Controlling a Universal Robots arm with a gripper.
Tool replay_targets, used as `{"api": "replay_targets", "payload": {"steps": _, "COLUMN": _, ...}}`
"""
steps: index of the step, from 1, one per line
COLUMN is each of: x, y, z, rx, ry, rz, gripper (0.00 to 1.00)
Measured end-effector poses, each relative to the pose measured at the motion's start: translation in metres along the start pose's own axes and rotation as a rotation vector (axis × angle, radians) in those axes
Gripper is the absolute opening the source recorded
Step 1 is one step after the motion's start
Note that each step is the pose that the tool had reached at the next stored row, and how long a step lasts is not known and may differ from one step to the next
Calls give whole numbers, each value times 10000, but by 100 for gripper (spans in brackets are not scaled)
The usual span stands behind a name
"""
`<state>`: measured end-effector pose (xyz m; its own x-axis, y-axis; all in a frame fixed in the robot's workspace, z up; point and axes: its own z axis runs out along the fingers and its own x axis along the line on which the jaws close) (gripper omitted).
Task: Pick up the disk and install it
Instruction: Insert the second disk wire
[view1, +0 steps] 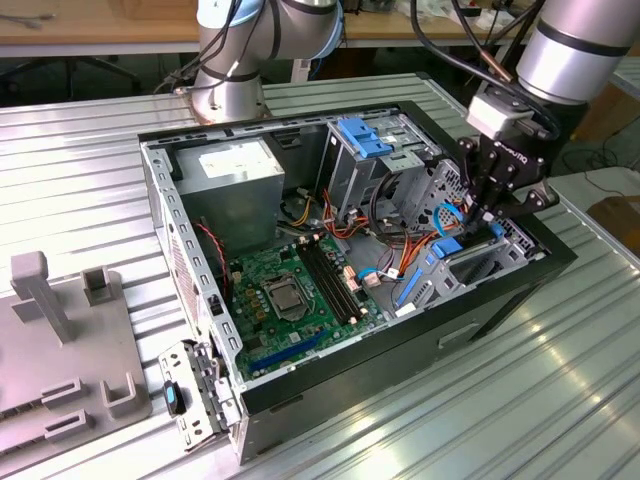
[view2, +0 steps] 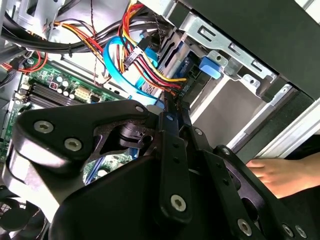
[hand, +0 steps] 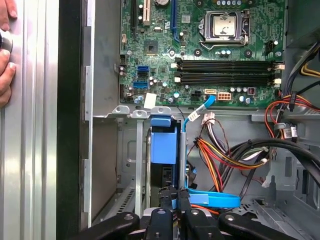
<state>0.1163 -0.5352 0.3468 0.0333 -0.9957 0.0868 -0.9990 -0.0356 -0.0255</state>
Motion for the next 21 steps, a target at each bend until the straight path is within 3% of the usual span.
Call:
{"api": "replay_targets", "payload": {"steps": 9, "x": 21, "y": 1, "z": 7, "rx": 22, "ry": -99, "rz": 4, "gripper": 16}}
{"api": "replay_targets", "payload": {"steps": 21, "x": 39, "y": 5, "z": -21, "rx": 68, "ry": -142, "rz": 10, "gripper": 16}}
